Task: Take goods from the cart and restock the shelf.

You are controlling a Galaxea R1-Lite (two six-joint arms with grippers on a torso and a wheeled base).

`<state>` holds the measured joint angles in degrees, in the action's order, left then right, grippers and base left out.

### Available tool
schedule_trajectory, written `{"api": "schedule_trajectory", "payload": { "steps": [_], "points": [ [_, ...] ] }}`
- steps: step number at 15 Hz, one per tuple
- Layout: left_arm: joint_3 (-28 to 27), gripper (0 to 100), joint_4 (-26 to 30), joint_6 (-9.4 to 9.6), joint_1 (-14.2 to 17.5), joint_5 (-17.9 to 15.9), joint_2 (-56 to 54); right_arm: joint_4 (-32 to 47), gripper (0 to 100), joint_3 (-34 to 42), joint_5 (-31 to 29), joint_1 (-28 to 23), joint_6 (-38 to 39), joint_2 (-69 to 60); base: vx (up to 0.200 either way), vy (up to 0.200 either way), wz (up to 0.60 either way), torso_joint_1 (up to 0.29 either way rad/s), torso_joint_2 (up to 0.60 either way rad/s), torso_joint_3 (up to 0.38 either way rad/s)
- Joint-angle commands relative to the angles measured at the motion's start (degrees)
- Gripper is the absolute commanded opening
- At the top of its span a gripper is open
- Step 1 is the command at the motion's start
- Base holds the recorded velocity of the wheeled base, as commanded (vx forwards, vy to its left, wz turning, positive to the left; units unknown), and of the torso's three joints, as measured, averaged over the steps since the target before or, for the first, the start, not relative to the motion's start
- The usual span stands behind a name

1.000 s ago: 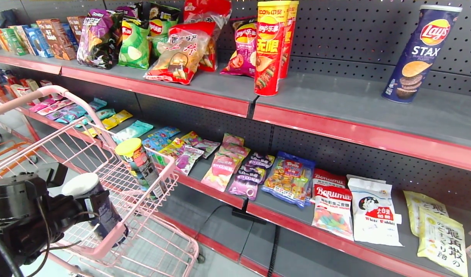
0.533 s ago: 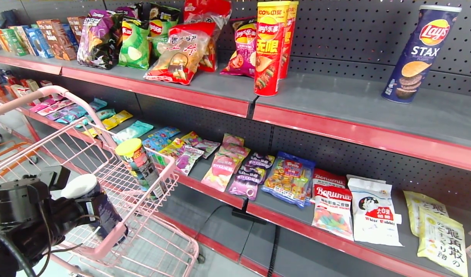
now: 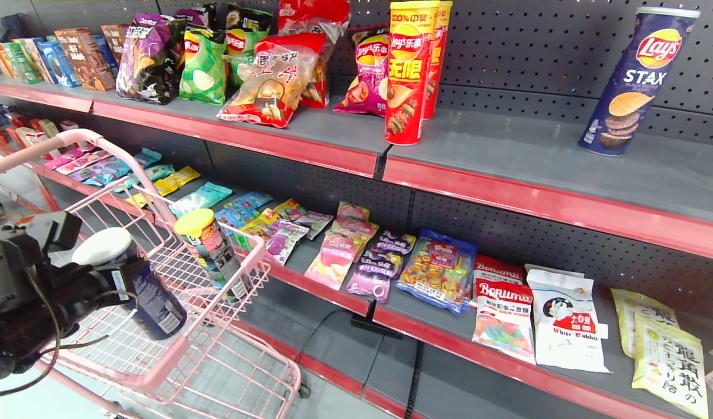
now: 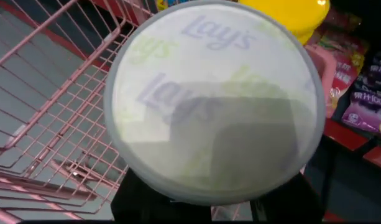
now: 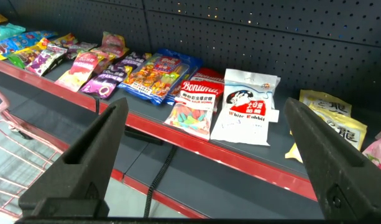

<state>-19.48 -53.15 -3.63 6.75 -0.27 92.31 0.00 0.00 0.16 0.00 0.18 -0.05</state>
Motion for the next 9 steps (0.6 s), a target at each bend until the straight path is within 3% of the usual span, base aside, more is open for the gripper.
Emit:
{"api": "schedule_trajectory", "payload": {
  "steps": [1,4,9],
  "points": [
    [-5.8,0,6.7,-0.06,0.2,-0.1,-9.3,0.0,100,0.0,0.0,0.0,0.0,0.0,0.000,0.000,0.00,0.000,0.00,0.000],
    [-12.7,0,20.9,-0.32,0.2,-0.3,-19.7,0.0,100,0.0,0.0,0.0,0.0,0.0,0.000,0.000,0.00,0.000,0.00,0.000],
    [-14.9,0,32.9,-0.41,0.2,-1.0,-34.2,0.0,100,0.0,0.0,0.0,0.0,0.0,0.000,0.000,0.00,0.000,0.00,0.000]
  ]
}}
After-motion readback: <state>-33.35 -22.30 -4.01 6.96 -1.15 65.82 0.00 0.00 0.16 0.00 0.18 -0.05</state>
